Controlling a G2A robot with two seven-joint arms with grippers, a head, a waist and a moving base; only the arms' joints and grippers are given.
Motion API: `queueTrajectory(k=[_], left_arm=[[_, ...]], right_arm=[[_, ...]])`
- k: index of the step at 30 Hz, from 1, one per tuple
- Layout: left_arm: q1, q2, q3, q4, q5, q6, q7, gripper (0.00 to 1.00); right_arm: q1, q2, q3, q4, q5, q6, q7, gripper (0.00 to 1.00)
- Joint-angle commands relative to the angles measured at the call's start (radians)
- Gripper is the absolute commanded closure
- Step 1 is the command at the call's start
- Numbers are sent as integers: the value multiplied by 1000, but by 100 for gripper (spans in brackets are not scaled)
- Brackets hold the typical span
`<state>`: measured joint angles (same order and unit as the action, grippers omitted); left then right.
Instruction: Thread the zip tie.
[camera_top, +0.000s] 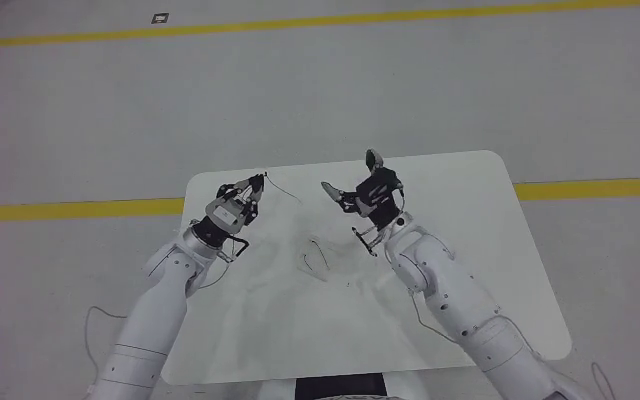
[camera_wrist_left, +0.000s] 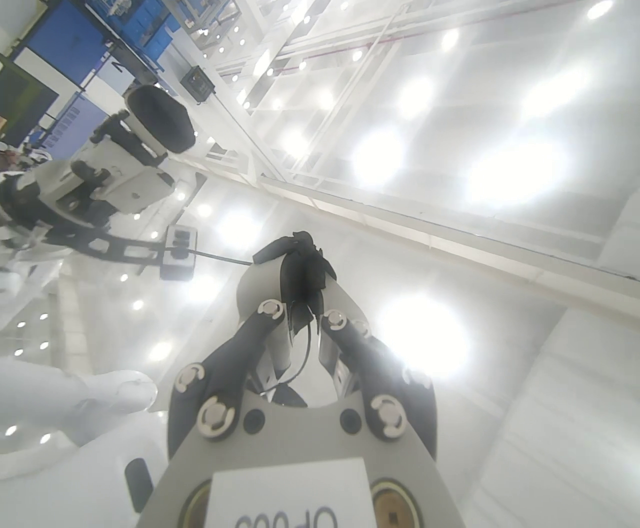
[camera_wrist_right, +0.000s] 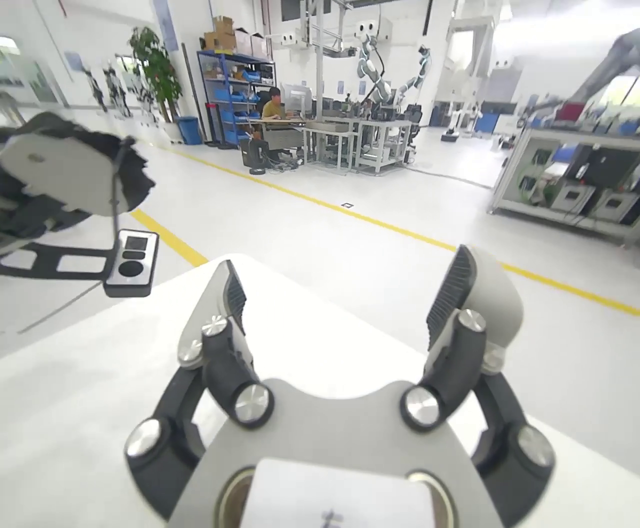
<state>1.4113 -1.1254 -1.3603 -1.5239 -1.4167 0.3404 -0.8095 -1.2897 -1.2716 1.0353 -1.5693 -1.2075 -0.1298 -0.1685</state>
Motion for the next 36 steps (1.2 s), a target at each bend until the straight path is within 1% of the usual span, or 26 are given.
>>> queueTrajectory(k=[1, 3, 4, 5, 12, 13, 14, 15, 16, 17, 20, 23, 27, 34, 36], left_arm=[[-4, 4, 0, 8, 14, 0, -27, 100], [-7, 8, 0, 16, 27, 0, -49, 100], [-8, 11, 3, 19, 35, 0, -60, 100], [-10, 14, 6, 20, 52, 0, -68, 100], [-10, 14, 6, 20, 52, 0, -68, 100], [-10, 14, 9, 14, 67, -9, -57, 100], [-10, 15, 11, 10, 85, -13, -62, 100], [-8, 16, 10, 4, 94, -10, -82, 100], [-8, 18, 8, -2, 100, -3, -114, 100], [-6, 21, 4, -2, 112, 0, -145, 100], [-8, 29, 5, -2, 137, 0, -212, 100], [-16, 36, 18, -11, 144, 0, -245, 100], [-32, 50, 33, -45, 180, 0, -266, 100], [-34, 51, 33, -49, 186, -2, -263, 100], [-38, 49, 42, -71, 167, 0, -252, 100]], right_arm=[[-13, 3, 47, -1, 133, -53, 28, 0], [-25, 4, 88, -5, 298, -109, 86, 0], [-27, 5, 101, -8, 337, -115, 100, 0], [-27, 5, 101, -8, 337, -115, 100, 0], [-27, 5, 101, -8, 337, -115, 100, 0], [-27, 5, 101, -8, 337, -115, 100, 0], [-31, 4, 109, -3, 359, -103, 100, 0], [-35, 3, 120, -1, 395, -98, 103, 0], [-42, 1, 134, 2, 470, -96, 110, 0], [-43, 1, 151, 2, 533, -96, 131, 0], [-47, 1, 190, 6, 667, -95, 188, 0], [-49, 0, 217, 12, 766, -86, 217, 0], [-56, -5, 238, 19, 872, -65, 210, 0], [-56, -5, 238, 19, 872, -65, 210, 0], [-56, -5, 238, 19, 872, -65, 210, 0]])
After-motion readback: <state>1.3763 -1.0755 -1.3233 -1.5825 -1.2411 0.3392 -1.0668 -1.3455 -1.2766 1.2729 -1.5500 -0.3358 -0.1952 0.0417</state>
